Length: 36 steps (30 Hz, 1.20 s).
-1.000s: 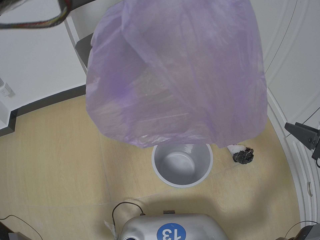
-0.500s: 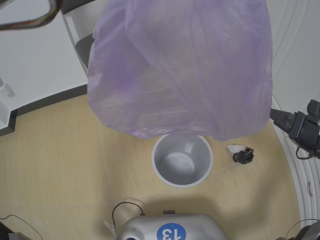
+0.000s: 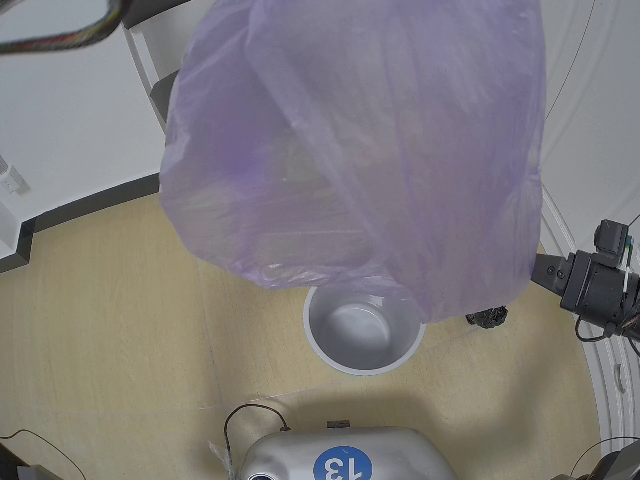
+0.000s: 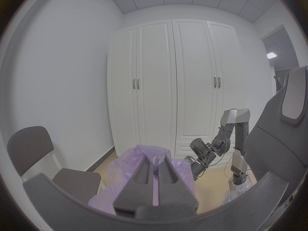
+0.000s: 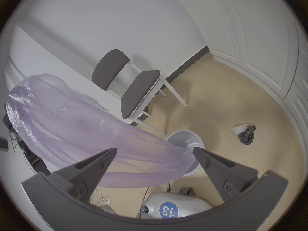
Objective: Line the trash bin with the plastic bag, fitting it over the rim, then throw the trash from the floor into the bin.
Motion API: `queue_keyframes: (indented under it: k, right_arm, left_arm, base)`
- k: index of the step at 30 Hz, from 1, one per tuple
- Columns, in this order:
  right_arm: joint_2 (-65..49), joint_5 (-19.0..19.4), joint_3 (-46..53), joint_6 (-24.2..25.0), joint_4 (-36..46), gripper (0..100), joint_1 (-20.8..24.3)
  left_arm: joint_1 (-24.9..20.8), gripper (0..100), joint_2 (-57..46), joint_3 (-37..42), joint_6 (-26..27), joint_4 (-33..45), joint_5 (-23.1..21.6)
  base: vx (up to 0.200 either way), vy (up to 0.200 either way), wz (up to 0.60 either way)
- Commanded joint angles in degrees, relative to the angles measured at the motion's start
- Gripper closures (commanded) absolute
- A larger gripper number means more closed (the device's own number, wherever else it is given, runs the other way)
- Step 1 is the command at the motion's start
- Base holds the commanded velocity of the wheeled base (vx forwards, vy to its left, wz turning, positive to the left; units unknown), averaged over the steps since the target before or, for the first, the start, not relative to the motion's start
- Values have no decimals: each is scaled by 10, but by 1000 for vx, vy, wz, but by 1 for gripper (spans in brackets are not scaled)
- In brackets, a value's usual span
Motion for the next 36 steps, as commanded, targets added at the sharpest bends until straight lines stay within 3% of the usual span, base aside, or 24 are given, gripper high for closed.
queue_keyframes:
  k: [1, 21, 28, 36]
  right_arm:
    - [4, 0, 9, -2, 0, 0, 8]
    - [34, 16, 24, 0, -7, 0, 7]
    - [34, 91, 26, 25, -15, 0, -19]
    - [72, 95, 62, 39, -112, 0, -32]
  left_arm:
    - [-2, 100, 5, -3, 0, -2, 0]
    - [-57, 100, 14, -48, 2, -2, 23]
    - [-75, 100, 16, -47, 1, -14, 34]
    - [-88, 100, 20, -51, 2, -23, 38]
  base:
    - [0, 0, 0]
    - [0, 0, 0]
    - [0, 0, 0]
    - [0, 0, 0]
